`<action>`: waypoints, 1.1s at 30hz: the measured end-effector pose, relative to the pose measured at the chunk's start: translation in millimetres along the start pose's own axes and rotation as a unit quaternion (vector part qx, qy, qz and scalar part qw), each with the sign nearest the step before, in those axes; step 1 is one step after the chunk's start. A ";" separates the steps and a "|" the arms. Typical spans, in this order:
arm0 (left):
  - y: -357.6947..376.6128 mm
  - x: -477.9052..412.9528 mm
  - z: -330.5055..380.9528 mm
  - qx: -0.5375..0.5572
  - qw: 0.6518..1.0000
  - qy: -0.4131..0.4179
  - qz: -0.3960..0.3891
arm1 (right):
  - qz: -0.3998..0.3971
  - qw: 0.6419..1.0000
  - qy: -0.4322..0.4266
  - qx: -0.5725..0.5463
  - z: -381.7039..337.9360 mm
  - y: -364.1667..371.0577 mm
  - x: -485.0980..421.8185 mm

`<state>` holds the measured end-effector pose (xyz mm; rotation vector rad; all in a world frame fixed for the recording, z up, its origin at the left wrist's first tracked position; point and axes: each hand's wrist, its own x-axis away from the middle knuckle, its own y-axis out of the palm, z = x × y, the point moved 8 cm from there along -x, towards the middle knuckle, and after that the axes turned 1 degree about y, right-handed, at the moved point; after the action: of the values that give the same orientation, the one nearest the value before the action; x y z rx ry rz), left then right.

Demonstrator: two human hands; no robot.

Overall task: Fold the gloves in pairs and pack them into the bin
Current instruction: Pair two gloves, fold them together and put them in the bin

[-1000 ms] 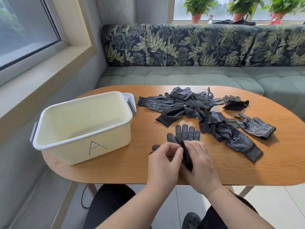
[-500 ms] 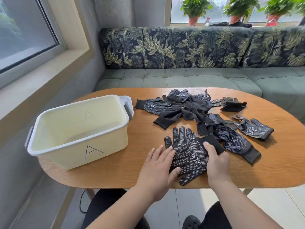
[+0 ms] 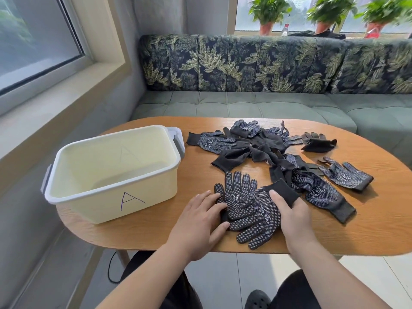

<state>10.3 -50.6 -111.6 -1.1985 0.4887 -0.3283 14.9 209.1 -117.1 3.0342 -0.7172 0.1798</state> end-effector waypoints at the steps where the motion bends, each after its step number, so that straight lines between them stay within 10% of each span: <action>1: -1.6 0.1 0.0 0.002 1.000 0.002 0.004 | -0.012 1.000 0.006 -0.005 -2.9 2.0 0.2; 21: -7.5 2.5 -0.5 0.031 0.999 0.005 0.029 | -0.162 0.906 -0.310 0.237 -190.3 58.0 -3.6; 28: -7.7 2.6 0.3 0.030 0.999 -0.001 0.023 | -0.284 0.750 -0.315 0.509 -53.6 79.0 26.1; 33: -8.5 2.4 -0.5 0.030 0.999 -0.008 0.020 | -0.190 0.730 -0.400 0.520 -30.5 76.3 43.6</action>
<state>12.3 -55.1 -104.2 -1.1316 0.4851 -0.2964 16.2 122.8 -82.4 4.1953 0.2336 -1.2307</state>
